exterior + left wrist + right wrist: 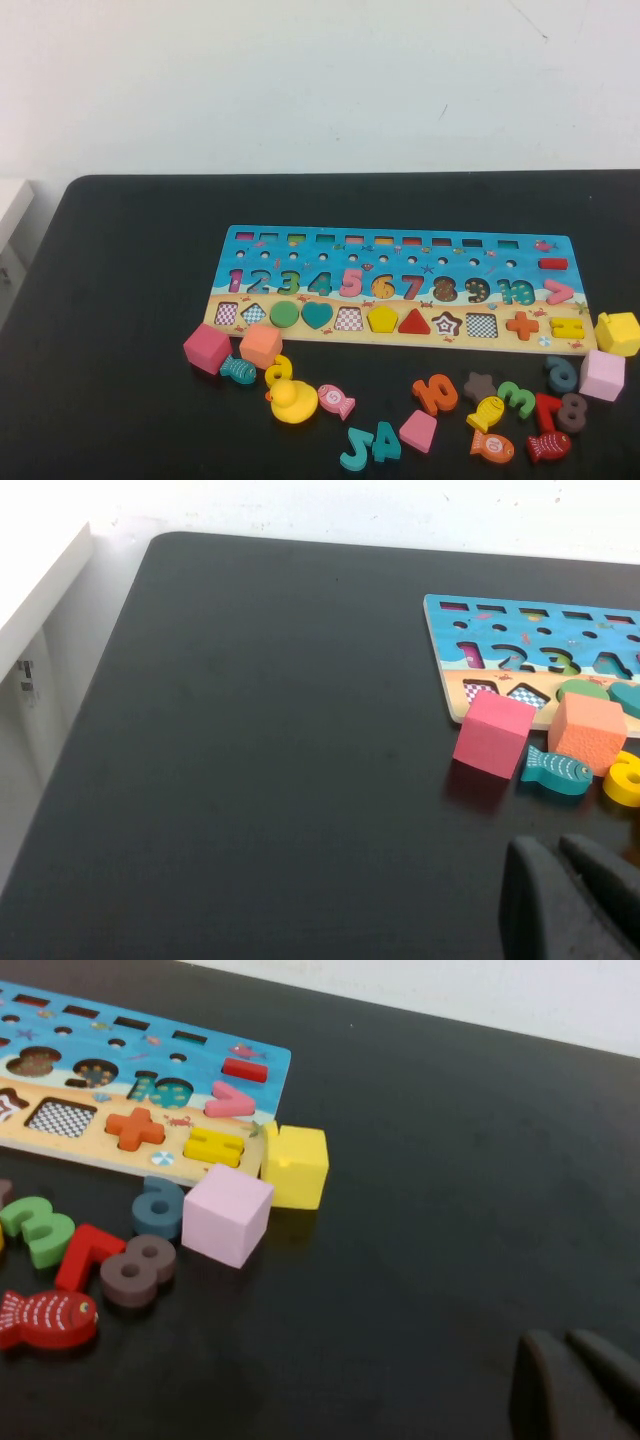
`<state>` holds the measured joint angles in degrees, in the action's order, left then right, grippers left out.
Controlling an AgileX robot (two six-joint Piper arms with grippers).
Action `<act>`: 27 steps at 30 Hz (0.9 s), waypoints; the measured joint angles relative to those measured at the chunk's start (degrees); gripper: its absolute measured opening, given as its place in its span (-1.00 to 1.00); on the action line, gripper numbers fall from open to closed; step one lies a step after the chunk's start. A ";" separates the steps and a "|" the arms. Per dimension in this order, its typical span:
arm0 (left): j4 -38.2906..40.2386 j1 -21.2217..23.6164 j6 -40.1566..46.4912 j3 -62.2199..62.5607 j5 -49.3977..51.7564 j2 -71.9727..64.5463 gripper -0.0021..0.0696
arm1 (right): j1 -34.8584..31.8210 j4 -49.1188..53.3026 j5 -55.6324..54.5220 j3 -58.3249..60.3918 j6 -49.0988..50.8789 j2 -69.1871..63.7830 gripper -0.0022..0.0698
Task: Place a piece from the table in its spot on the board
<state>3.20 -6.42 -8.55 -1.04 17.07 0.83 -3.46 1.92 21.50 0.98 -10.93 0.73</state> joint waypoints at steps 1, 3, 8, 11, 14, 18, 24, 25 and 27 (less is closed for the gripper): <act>0.00 0.00 0.00 0.00 0.00 0.00 -0.95 | 0.00 0.00 -0.08 0.08 0.00 0.00 -0.89; 0.00 0.00 0.00 0.00 0.00 0.00 -0.95 | 0.00 0.00 -0.12 0.08 0.00 0.00 -0.89; 0.00 0.00 0.00 0.00 0.00 0.00 -0.95 | 0.00 0.00 -0.21 0.08 2.23 0.00 -0.89; 0.00 0.00 0.00 0.00 0.00 0.00 -0.95 | -0.18 0.00 -0.21 0.08 2.78 0.00 -0.89; 0.00 0.00 0.00 0.00 0.00 0.00 -0.95 | -1.17 -0.04 -0.21 0.08 2.91 0.00 -0.89; 0.00 0.00 0.00 0.00 0.00 0.00 -0.95 | -1.65 -0.04 -0.21 0.08 3.01 0.00 -0.89; 0.00 0.00 -0.14 0.00 0.00 0.00 -0.95 | -2.25 -0.04 -0.21 0.08 3.01 0.00 -0.89; 0.00 0.00 -0.14 0.00 0.00 0.00 -0.95 | -2.40 -0.04 -0.21 0.08 3.01 0.00 -0.89; 0.00 0.00 -0.14 0.00 0.00 0.00 -0.95 | -2.62 -0.04 -0.21 0.08 3.01 0.00 -0.89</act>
<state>3.20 -6.42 -8.69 -1.04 17.07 0.83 -6.07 1.88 21.28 1.05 -7.92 0.73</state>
